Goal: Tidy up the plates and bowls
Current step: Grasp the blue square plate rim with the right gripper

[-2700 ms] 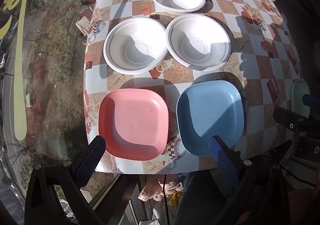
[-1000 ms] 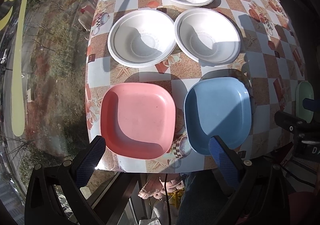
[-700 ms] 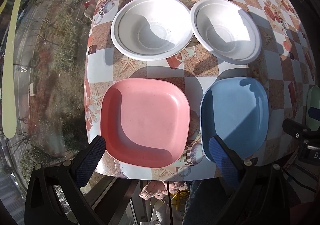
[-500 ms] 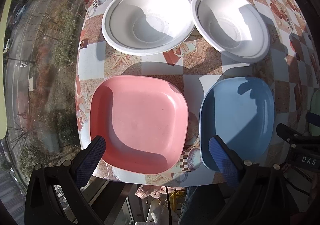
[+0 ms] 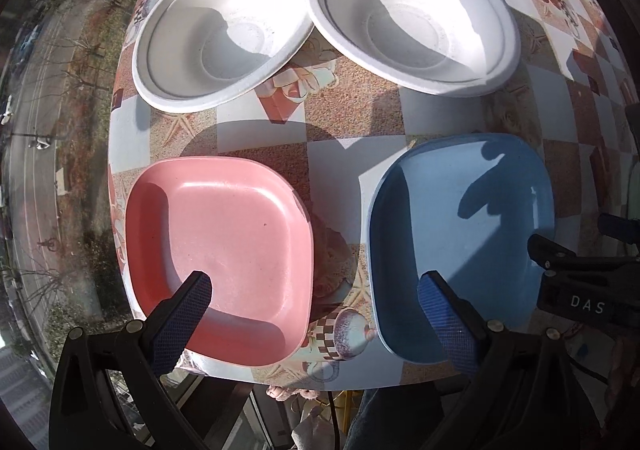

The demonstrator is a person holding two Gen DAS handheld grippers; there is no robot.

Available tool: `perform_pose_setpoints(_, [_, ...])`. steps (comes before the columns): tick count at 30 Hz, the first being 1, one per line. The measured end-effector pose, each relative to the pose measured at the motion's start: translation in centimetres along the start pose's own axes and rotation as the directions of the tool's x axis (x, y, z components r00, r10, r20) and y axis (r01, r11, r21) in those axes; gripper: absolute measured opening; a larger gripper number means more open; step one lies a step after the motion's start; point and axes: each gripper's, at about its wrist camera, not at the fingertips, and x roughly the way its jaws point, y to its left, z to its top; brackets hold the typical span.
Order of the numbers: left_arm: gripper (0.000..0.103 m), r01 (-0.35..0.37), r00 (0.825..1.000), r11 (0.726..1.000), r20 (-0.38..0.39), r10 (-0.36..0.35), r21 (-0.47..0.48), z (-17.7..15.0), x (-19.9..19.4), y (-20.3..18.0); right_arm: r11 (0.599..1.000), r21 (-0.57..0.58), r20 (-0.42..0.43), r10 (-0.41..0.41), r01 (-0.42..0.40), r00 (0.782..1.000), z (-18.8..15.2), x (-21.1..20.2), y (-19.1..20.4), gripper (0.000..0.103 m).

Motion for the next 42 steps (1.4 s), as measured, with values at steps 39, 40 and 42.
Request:
perform_pose_setpoints(39, [0.093, 0.15, 0.987, 0.986, -0.044, -0.153, -0.068, 2.4, 2.3, -8.5, 0.994, 0.006, -0.052, 0.105, -0.105, 0.993, 1.8, 0.5, -7.2, 0.098])
perform_pose_setpoints(40, [0.092, 0.15, 0.987, 0.987, -0.044, -0.153, -0.062, 2.3, 1.9, -8.5, 0.995, -0.004, -0.046, 0.104, -0.104, 0.994, 1.6, 0.3, -6.9, 0.091])
perform_pose_setpoints(42, [0.085, 0.146, 0.988, 0.989, -0.038, -0.148, -0.036, 2.3, 1.5, -9.2, 0.994, -0.037, -0.029, 0.1, -0.101, 0.995, 0.9, -0.5, -6.0, 0.076])
